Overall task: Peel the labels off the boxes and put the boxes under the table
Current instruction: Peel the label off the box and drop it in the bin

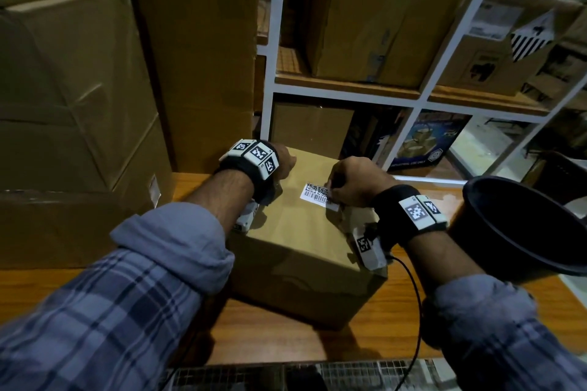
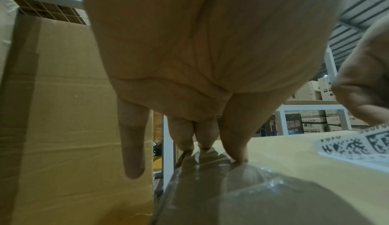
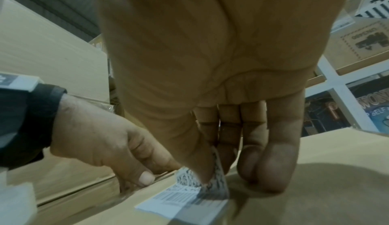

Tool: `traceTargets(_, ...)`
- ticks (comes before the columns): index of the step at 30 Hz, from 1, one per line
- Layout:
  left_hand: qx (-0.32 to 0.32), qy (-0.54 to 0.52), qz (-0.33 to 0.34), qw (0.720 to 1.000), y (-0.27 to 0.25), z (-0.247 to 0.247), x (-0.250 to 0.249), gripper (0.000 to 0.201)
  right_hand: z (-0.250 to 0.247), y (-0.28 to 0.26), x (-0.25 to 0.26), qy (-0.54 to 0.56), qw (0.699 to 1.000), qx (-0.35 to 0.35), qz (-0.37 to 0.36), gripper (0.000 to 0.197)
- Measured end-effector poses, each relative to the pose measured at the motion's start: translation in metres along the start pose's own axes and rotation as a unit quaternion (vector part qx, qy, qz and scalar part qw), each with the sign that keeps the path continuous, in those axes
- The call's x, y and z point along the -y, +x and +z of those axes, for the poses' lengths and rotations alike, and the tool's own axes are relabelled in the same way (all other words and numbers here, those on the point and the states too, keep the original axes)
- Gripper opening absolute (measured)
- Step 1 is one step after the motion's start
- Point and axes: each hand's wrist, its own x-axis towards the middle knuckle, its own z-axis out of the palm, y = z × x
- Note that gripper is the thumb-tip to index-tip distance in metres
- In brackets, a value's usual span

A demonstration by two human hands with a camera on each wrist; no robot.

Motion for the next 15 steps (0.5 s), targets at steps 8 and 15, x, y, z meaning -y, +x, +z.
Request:
traceTargets(8,-0.01,-0.016,0.005,1.0,0.0002,0.0011,0.0021,0.055,-0.0015,-0.0015,0.0034,-0.044,0.999,-0.01,-0.009,0.01)
traceTargets(15,-0.008,-0.015,0.008,1.0,0.0004,-0.0001,0.0013,0.056,-0.0009,-0.0013,0.0047,-0.066,0.998,-0.009,-0.018,0.01)
